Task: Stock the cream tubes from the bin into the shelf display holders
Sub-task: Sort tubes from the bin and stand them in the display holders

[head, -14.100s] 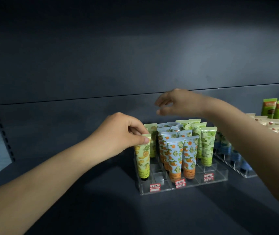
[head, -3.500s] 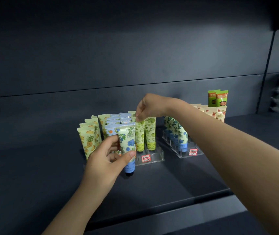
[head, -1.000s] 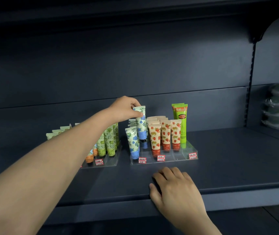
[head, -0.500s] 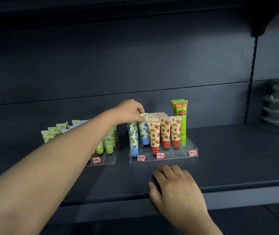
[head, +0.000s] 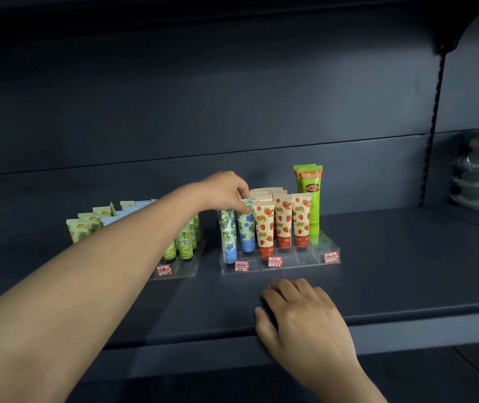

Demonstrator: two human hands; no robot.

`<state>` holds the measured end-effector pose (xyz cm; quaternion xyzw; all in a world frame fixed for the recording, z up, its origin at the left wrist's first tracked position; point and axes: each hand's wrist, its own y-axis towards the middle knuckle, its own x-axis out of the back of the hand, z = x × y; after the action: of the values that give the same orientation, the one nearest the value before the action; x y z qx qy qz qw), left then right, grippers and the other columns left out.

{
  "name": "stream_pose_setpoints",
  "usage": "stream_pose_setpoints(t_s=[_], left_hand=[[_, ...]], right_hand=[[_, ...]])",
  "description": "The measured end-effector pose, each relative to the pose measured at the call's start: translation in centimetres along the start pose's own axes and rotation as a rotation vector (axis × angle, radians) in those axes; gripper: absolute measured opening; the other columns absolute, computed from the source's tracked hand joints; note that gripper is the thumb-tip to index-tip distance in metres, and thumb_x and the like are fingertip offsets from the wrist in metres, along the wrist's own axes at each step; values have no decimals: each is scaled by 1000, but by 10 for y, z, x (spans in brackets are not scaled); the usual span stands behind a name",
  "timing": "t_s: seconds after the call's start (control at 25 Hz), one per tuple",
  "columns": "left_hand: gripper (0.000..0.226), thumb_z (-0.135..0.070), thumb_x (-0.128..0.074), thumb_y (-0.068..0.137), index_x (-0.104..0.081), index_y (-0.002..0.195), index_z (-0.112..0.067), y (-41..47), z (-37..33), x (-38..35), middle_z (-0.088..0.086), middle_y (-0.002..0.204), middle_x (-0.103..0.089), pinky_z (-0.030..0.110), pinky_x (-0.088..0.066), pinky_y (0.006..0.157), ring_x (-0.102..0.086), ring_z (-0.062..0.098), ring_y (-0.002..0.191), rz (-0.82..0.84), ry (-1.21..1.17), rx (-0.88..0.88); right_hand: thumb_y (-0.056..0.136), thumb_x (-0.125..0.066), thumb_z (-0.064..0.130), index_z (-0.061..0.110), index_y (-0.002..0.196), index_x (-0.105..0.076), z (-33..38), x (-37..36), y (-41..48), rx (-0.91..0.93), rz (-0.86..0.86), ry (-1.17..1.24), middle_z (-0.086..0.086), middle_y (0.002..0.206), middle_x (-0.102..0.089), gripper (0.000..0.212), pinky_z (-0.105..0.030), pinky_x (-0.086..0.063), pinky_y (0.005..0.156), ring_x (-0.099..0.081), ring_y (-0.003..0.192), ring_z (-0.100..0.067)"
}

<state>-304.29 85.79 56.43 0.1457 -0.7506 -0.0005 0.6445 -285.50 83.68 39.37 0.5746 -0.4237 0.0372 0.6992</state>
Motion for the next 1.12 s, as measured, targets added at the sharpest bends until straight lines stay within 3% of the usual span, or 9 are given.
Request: stream_pose_setpoints(t_s=[0.24, 0.48, 0.68, 0.8, 0.88, 1.0, 1.12], left_hand=[[20, -20, -69, 82, -67, 101, -17, 1, 4, -1, -2, 103, -68, 21, -44, 79, -61, 10, 93, -16, -34, -23], [15, -21, -69, 82, -67, 96, -20, -1, 10, 1, -5, 98, -67, 27, -49, 87, -62, 10, 97, -37, -52, -33], [11, -20, -63, 85, -67, 95, -19, -25, 8, 15, -4, 101, -66, 26, -46, 91, -60, 10, 98, -271, -158, -22], [11, -20, -60, 87, -66, 97, -20, -56, -2, 23, -4, 103, -65, 20, -43, 85, -59, 8, 96, -380, -245, -9], [12, -20, -57, 89, -65, 98, -21, -81, -11, 23, -7, 103, -64, 15, -39, 81, -57, 6, 96, -430, -286, 9], [17, -18, -54, 91, -63, 105, -17, -125, -23, 13, -7, 103, -63, 11, -37, 76, -55, 6, 98, -508, -286, 56], [22, -18, -53, 91, -60, 111, -14, -173, -27, -2, -2, 113, -62, 30, -41, 94, -52, 17, 111, -498, -124, 86]], right_hand=[[81, -41, 42, 22, 71, -68, 1, 1, 1, -8, 14, 15, 7, 71, -63, 34, -30, -49, 52, -59, 63, -16], [80, -41, 41, 22, 70, -68, 1, 3, 1, -19, 28, 9, 6, 71, -63, 35, -30, -47, 51, -58, 62, -17], [80, -39, 41, 21, 67, -66, 3, 6, 2, -38, 107, -7, 5, 68, -61, 36, -29, -44, 52, -56, 62, -19], [79, -37, 43, 20, 69, -67, 4, 11, 6, -66, 208, -22, 3, 70, -61, 40, -28, -43, 55, -57, 65, -21], [83, -30, 45, 19, 85, -69, 8, 20, 9, -82, 299, -13, 1, 86, -64, 48, -33, -45, 67, -59, 82, -23], [92, -33, 46, 15, 114, -59, 7, 31, 20, -126, 519, 49, -6, 120, -54, 46, -38, -36, 91, -45, 114, -26], [93, -39, 44, 9, 112, -57, 12, 50, 29, -180, 650, 116, -14, 124, -53, 43, -39, -38, 92, -45, 116, -31]])
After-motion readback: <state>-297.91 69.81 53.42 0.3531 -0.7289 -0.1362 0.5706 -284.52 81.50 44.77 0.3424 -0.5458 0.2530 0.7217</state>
